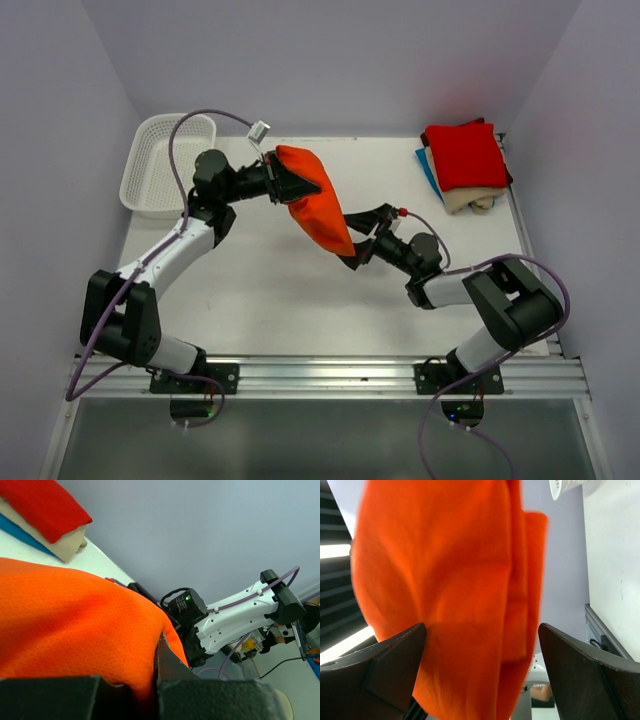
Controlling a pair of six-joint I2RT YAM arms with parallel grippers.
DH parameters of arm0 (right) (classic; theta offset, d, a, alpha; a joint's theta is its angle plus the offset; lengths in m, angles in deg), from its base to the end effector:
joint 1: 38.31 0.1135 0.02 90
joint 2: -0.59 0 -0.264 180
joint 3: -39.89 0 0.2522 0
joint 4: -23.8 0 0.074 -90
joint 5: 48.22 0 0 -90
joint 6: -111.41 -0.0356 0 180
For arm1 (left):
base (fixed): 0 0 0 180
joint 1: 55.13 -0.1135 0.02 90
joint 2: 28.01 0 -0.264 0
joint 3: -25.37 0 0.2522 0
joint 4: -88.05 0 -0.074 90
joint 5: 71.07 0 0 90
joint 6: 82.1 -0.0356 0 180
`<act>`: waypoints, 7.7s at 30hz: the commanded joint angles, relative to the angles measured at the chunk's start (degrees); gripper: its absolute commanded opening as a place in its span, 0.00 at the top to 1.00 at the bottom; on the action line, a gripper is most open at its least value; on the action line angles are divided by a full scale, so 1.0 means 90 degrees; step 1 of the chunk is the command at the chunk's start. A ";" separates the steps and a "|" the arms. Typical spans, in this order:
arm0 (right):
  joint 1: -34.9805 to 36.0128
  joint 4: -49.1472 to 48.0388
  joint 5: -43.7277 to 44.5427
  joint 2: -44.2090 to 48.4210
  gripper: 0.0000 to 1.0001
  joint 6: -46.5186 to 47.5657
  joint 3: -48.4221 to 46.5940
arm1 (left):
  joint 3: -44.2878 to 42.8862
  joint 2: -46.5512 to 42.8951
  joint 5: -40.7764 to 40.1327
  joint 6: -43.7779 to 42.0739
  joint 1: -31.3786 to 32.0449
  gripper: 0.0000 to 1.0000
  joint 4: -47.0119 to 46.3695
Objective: Fold and stack the t-shirts
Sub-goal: Neatly place the folded tshirt to the corner
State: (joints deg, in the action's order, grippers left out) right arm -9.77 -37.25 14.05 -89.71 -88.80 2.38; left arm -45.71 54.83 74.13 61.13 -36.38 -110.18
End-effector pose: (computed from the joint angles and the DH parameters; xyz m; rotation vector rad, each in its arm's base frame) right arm 0.2366 0.1475 0.1918 0.8170 1.7590 2.1794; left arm 0.3009 -0.1330 0.3347 0.4011 1.7227 -1.6501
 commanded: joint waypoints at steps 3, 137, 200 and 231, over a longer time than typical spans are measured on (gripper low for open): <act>0.0237 -0.1805 -0.0035 0.0151 0.01 -0.0078 -0.0027 | -0.0760 0.0072 0.0068 -0.0026 -0.0061 1.00 -0.0469; -0.0817 0.8292 0.0708 -0.0357 0.01 0.7851 -0.2683 | 0.0412 0.2865 -0.2628 -0.2878 -0.0305 1.00 0.4589; -0.2496 0.6575 0.0960 -0.0268 1.00 0.6007 -0.5056 | 0.1895 -0.1256 -0.2872 -0.2370 -0.0686 0.00 0.4589; -0.4743 0.4452 0.3061 -0.2154 0.92 0.5801 -0.4637 | 0.2609 -0.1198 -0.2549 -0.2516 -0.0735 0.00 0.4433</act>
State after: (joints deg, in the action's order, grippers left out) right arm -52.74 -1.58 39.58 -108.60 -39.27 -40.35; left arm -22.74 43.75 49.68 38.60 -42.48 -67.78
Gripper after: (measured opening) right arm 0.100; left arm 0.997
